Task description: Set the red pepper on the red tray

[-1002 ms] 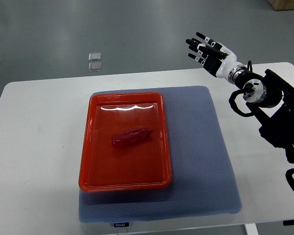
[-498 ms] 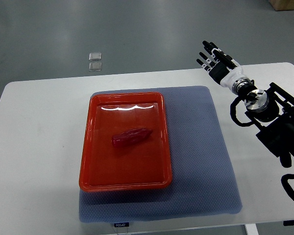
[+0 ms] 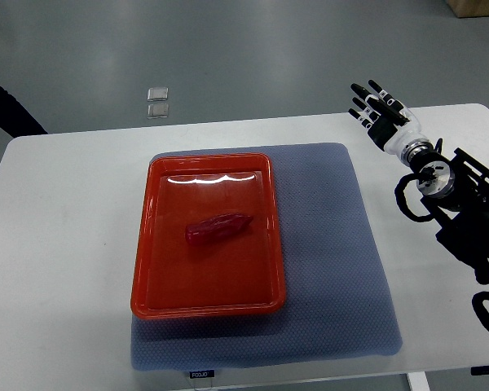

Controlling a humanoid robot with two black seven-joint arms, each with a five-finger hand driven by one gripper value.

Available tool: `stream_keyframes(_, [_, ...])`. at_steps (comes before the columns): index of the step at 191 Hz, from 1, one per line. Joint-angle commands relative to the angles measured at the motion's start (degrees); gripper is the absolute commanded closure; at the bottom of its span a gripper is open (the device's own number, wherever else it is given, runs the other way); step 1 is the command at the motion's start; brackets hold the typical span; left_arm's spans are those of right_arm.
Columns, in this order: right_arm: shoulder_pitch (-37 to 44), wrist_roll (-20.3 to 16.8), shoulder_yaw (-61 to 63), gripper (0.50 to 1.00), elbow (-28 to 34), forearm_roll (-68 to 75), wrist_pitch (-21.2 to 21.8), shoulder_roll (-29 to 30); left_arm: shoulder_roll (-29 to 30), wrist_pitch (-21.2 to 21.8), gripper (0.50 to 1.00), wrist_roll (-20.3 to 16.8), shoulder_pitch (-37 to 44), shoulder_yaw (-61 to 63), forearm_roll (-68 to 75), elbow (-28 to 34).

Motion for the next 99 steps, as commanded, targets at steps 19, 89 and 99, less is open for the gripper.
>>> stream_keyframes(19, [-0.01,0.10,-0.31,0.576,-0.02,-1.92,-0.43,0.60,0.00,0.00,0.500,0.00,0.00,0.00,0.06,0.00])
stream_keyframes(89, [0.17,2.74,-3.47,0.574,-0.02,-2.09,-0.96,1.65,0.00,0.00,0.500,0.00,-0.09,0.00,-0.03,0.00])
stream_keyframes(99, [0.17,2.83,-3.47,0.576,-0.02,-2.09,-1.31,1.74,0.00,0.00,0.500,0.00,-0.09,0.00,-0.03,0.00])
